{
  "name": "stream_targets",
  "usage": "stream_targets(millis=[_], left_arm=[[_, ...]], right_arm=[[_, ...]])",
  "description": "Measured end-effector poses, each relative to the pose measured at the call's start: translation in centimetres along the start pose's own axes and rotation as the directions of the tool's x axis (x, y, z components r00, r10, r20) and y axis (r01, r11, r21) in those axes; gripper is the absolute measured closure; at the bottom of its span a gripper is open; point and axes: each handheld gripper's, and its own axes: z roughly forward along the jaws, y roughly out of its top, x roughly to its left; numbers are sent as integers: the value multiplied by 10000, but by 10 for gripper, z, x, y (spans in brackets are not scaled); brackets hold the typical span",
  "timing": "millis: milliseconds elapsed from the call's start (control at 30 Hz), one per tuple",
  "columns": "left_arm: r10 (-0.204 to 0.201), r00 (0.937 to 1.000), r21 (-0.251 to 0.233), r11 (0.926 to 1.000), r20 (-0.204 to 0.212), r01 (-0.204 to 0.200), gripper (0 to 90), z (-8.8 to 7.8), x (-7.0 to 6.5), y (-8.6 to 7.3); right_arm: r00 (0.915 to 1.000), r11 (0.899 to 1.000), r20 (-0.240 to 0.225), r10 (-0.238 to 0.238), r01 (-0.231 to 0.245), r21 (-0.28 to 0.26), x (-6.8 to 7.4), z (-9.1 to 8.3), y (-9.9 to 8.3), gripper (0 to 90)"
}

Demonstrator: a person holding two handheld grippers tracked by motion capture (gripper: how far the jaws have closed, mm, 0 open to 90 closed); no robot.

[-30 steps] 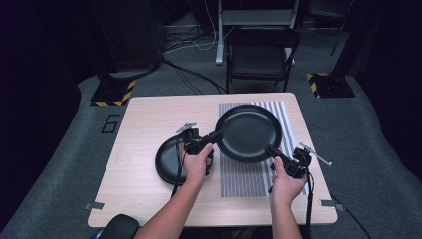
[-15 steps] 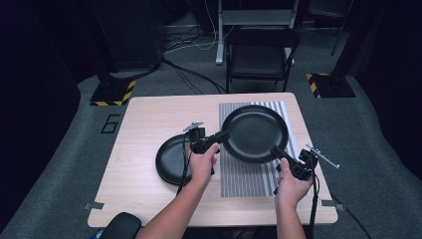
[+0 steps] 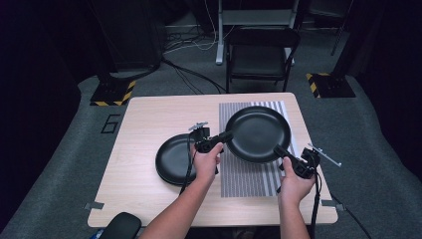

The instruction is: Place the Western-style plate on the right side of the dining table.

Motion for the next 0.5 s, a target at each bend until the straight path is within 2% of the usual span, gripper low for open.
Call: stream_targets(millis=[233, 500], left_arm=[[-75, 9999, 164, 9998, -99, 77, 746, 8, 5, 1], [-163, 9997, 63, 9998, -186, 164, 747, 17, 5, 9]], right_arm=[[10000, 9999, 55, 80, -81, 139, -7, 9, 2, 729], [9999, 9998, 17, 105, -106, 167, -7, 17, 12, 730]])
